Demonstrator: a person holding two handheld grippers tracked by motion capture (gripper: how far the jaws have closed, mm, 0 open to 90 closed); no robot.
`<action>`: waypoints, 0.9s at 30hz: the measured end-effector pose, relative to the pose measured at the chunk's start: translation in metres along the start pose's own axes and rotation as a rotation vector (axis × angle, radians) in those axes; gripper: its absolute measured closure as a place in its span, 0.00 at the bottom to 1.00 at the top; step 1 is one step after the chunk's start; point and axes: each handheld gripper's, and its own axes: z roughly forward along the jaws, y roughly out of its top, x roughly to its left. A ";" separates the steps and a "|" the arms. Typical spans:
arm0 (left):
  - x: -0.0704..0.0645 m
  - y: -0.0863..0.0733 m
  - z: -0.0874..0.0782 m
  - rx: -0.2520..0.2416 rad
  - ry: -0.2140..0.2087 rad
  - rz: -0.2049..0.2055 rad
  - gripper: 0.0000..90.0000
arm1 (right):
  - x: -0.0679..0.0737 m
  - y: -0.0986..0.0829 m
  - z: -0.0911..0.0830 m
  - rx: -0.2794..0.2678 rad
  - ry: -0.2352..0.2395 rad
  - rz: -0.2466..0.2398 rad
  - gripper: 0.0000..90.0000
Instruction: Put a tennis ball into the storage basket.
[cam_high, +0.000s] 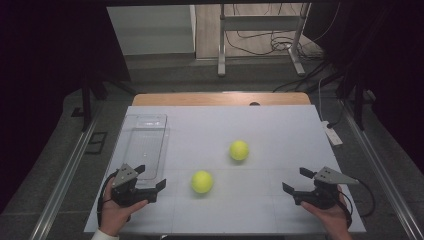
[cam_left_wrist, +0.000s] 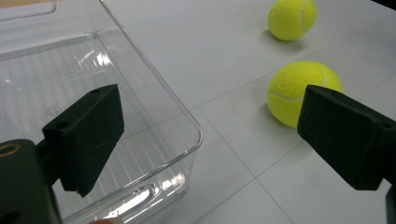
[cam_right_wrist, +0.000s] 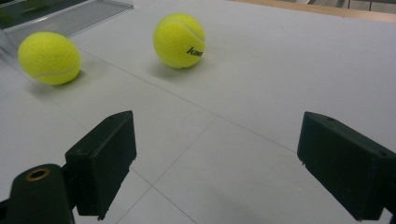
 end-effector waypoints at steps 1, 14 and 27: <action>0.000 0.000 0.000 0.000 0.001 -0.001 0.09 | 0.000 0.000 0.001 0.001 0.001 0.000 0.14; -0.006 0.014 0.000 0.017 -0.001 -0.004 0.10 | 0.001 0.000 0.000 0.003 0.004 -0.008 0.14; -0.007 0.024 0.003 0.047 -0.033 0.007 0.10 | 0.002 -0.001 0.000 0.005 0.000 -0.008 0.14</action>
